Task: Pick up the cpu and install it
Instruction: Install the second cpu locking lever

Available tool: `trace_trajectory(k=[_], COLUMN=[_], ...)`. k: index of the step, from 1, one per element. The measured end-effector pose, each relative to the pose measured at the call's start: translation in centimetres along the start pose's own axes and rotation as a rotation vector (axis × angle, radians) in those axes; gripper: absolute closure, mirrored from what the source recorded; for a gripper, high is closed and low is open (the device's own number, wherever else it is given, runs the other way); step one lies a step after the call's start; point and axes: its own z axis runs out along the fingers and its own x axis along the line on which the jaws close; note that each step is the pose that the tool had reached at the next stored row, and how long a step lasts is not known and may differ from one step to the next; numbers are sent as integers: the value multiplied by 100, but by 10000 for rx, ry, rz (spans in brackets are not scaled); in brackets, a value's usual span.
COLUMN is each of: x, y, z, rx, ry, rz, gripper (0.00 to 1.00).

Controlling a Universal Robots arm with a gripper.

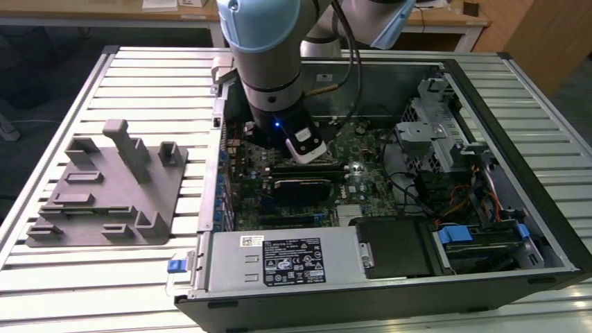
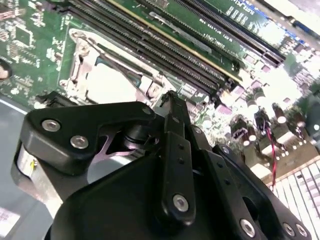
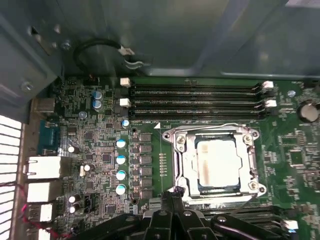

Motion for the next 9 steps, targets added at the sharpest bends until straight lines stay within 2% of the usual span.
trace_trajectory(k=[5, 9], x=[-17, -31], y=[31, 45], z=[-131, -191], rx=[-1, 3], ry=[0, 0], rz=[0, 1], gripper=[89, 89])
